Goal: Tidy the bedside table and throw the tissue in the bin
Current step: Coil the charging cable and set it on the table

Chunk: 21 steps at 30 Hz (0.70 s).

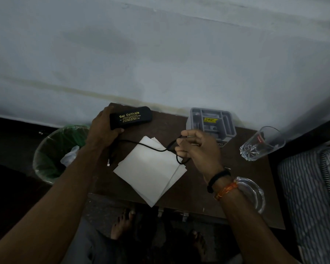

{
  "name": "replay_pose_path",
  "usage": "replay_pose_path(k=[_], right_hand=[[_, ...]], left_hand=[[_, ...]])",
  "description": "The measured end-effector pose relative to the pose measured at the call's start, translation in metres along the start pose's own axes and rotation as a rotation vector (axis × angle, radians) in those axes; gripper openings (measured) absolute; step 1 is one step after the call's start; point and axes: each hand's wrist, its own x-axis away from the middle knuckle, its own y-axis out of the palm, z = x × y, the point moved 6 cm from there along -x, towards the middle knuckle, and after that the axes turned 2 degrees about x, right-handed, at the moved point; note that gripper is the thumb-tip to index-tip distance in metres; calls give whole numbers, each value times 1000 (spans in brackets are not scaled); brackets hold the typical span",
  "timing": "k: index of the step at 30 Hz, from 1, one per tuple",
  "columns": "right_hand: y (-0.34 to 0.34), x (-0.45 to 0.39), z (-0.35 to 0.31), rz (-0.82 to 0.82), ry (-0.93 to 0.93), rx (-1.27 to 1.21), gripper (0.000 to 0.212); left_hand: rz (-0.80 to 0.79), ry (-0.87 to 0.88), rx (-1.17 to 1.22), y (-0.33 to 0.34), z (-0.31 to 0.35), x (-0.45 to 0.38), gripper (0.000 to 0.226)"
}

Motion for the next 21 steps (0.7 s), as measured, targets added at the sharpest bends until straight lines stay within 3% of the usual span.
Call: replay_pose_path(k=[3,7,8,10,12,14,21], right_hand=[[-3,1,-1,25,-16,22,21],[-9,2,-6,96,-71,64,13],[-10,2,-7,107,-86,72,11],[-10,3,-10,114,-107,94,9],[-12,4,-12,121,-116,102,8],[-14,4,-13,128,-116,111,8],[-19,10,-16,140,-132,144,12]], left_hand=[[7,-18,-36,-1,-1,1,92],[196,114,-8,-22,23,15,58],[172,148,11,-25,28,15,52],[-23,187,-21,-17,35,17,43],[-252,192,-156,3,34,20,37],[-346,156,-260,20,28,27,35],[-211,107,-305,22,30,29,16]])
